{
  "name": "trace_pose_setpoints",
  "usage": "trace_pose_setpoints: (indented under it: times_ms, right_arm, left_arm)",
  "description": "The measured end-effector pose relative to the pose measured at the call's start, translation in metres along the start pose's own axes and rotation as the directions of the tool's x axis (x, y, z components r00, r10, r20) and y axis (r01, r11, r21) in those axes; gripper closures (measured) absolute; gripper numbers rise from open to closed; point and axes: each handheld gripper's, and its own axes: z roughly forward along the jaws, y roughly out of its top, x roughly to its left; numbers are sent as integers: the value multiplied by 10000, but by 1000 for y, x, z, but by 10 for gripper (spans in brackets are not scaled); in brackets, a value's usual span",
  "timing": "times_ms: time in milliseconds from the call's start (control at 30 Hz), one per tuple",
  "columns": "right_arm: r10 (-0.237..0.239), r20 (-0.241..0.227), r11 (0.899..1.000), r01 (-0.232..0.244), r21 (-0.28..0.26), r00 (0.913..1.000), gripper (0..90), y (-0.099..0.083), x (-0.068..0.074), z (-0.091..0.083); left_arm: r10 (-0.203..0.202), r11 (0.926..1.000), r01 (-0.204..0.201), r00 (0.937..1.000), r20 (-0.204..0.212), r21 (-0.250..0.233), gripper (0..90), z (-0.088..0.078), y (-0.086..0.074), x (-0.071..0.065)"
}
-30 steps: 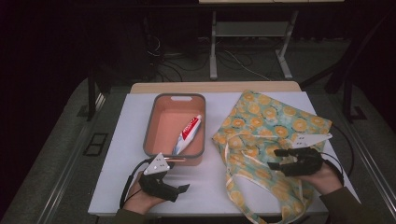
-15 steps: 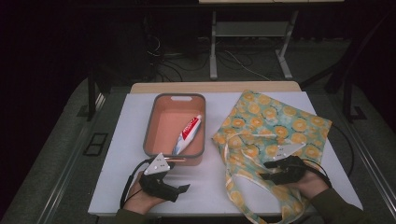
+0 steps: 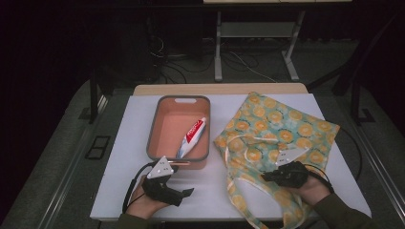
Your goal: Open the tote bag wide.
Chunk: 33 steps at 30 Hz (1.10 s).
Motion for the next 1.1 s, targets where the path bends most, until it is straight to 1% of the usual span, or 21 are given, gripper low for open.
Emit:
trace_pose_setpoints:
  times_ms: [67, 133, 267, 333, 367, 467, 500, 533, 600, 633, 667, 700, 733, 800, 833, 900, 933, 1000, 1033, 1067, 1100]
  right_arm:
    - [-48, -140, 10000, 47, -80, 9999, 892, 3, 3, 3]
    - [-290, -323, 9993, 282, -235, 9991, 893, 15, 15, 10]
    - [-381, -386, 9976, 358, -591, 9985, 893, 26, 21, 14]
    - [-445, 198, 9966, 458, -687, 9988, 892, 31, 19, 9]
    - [-445, 198, 9966, 458, -687, 9988, 892, 31, 19, 9]
    - [8, 1089, 9952, 99, -976, 9940, 891, 26, 1, -10]
    - [8, 1089, 9952, 99, -976, 9940, 891, 26, 1, -10]
    - [303, 1569, 9959, -164, -889, 9871, 891, 20, -9, -15]
    - [502, 1683, 9957, -360, -859, 9845, 891, 17, -14, -15]
    - [955, 1948, 9944, -845, -642, 9762, 890, 13, -23, -15]
    - [955, 1948, 9944, -845, -642, 9762, 890, 13, -23, -15]
    - [1008, 2205, 9946, -927, -470, 9702, 890, 10, -27, -13]
    - [1301, 2295, 9915, -1270, -285, 9646, 839, 7, -32, -10]
    - [1403, 2243, 9900, -1332, -463, 9644, 728, 6, -34, -10]
    - [1488, 2015, 9881, -1373, -700, 9681, 653, 8, -33, -11]
    - [1516, 1364, 9854, -1388, -990, 9790, 560, 12, -32, -10]
    - [1334, 1340, 9876, -1205, -1006, 9820, 512, 15, -29, -8]
    - [1007, 1122, 9922, -915, -841, 9886, 472, 20, -26, 0]
    - [1007, 1122, 9922, -915, -841, 9886, 472, 20, -26, 0]
    - [846, 895, 9941, -779, -754, 9924, 402, 24, -23, 8]
    - [768, 811, 9949, -710, -717, 9937, 374, 26, -22, 12]
  left_arm:
    - [16, 10000, -16, 10000, 10, 6, 62, 0, 0, 0]
    - [9, 10000, -9, 10000, -7, -1, 63, 0, 0, 0]
    - [-3, 10000, 3, 10000, -16, 2, 63, -1, 0, 0]
    - [0, 10000, 0, 10000, -10, -15, 63, -1, 0, 0]
    - [0, 10000, 0, 10000, -10, -15, 63, -1, 0, 0]
    - [-27, 10000, 27, 10000, -7, -8, 65, -1, 0, 1]
    - [-15, 10000, 15, 10000, -17, 12, 65, -1, 0, 1]
    - [-19, 10000, 19, 10000, -20, 29, 66, 0, 0, 0]
    - [-14, 10000, 14, 10000, -27, 41, 66, 0, 0, 0]
    - [-22, 10000, 22, 10000, -26, 33, 65, 0, 0, 0]
    - [-30, 10000, 30, 10000, -36, 32, 65, 0, 0, 0]
    - [-28, 10000, 28, 10000, -43, 38, 66, 0, 0, 0]
    - [-36, 10000, 36, 10000, -37, 30, 66, 0, 0, 0]
    - [-21, 10000, 22, 10000, -30, 33, 66, 0, 0, 0]
    - [-24, 10000, 24, 10000, -22, 29, 66, 0, 0, 0]
    - [-44, 10000, 44, 10000, -13, 24, 65, 0, 0, 0]
    - [-43, 10000, 43, 10000, -9, 37, 66, 0, 0, 0]
    - [-36, 10000, 36, 10000, -6, 45, 66, 0, 0, 0]
    - [-36, 10000, 36, 10000, -6, 45, 65, 0, 0, 0]
    - [-31, 10000, 31, 10000, -8, 38, 66, 0, 0, 0]
    - [-37, 10000, 37, 10000, -8, 39, 65, 0, 0, 0]
